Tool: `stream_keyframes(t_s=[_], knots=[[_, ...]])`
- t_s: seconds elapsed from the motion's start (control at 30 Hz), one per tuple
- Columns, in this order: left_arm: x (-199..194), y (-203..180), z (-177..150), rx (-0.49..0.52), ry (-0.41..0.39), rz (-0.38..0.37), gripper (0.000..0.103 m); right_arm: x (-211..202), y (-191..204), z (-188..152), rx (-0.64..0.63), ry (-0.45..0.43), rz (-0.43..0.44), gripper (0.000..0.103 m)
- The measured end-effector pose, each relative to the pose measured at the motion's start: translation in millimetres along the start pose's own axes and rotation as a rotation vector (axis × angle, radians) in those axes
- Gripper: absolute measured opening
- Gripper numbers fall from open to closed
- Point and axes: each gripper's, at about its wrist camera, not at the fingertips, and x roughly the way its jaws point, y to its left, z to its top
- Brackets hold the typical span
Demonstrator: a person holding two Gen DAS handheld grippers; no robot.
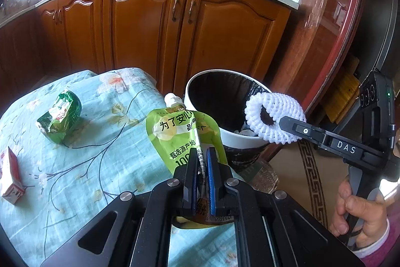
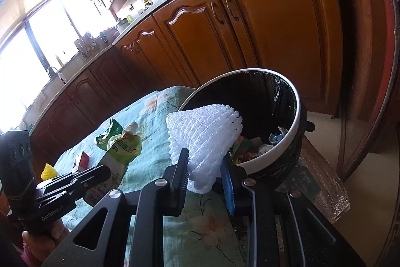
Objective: Collect trash
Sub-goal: 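Carry the drink pouch in the left tool while the right tool carries the foam net over the bin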
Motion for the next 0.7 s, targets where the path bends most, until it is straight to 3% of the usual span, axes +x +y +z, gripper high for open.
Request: stream_keyframes(t_s=[0.7], knots=[[26, -21, 19, 0.061, -0.001, -0.027, 0.005, 2, -23, 14, 0.016, -0.006, -0.045, 0.025]])
